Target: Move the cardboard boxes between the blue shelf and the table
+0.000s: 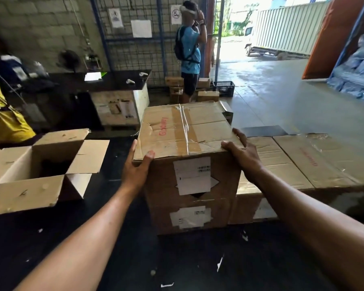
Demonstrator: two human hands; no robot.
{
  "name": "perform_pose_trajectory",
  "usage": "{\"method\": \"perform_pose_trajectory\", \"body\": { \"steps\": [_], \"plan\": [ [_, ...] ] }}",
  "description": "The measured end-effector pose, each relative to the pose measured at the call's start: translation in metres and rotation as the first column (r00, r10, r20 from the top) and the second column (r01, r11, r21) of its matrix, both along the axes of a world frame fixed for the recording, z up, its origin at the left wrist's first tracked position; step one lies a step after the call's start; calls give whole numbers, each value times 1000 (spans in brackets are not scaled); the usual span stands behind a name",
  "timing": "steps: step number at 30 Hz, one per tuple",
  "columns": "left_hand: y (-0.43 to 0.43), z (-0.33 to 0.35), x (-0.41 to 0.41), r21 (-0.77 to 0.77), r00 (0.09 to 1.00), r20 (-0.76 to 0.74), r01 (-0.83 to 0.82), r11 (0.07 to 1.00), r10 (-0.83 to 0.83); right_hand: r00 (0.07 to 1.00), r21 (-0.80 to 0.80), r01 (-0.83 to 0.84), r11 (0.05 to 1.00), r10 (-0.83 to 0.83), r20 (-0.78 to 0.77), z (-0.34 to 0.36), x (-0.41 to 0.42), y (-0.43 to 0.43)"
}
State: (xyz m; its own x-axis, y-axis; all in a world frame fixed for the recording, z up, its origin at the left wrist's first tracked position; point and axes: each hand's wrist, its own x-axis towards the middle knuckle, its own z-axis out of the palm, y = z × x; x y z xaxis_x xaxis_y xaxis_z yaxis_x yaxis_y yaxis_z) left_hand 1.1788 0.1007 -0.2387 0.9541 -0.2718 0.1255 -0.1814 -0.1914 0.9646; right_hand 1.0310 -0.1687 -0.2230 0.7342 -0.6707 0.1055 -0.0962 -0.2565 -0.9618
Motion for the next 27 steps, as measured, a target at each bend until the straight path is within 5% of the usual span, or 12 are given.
{"method": "perform_pose_trajectory", "body": {
  "steps": [11,19,23,27],
  "plan": [
    [10,18,2,75,990,-20,139,988,-138,996,-46,71,996,-73,-47,8,-15,11],
    [-33,85,-12,275,919,341,104,956,-198,966,-283,194,939,-233,-110,51,-89,29],
    [-87,110,-72,282,816,376,350,893,-439,922,-336,280,899,-350,-166,76,-178,25],
    [-149,113,-176,231,606,283,709,666,-744,817,-358,461,812,-546,-187,92,-309,38]
  ]
}}
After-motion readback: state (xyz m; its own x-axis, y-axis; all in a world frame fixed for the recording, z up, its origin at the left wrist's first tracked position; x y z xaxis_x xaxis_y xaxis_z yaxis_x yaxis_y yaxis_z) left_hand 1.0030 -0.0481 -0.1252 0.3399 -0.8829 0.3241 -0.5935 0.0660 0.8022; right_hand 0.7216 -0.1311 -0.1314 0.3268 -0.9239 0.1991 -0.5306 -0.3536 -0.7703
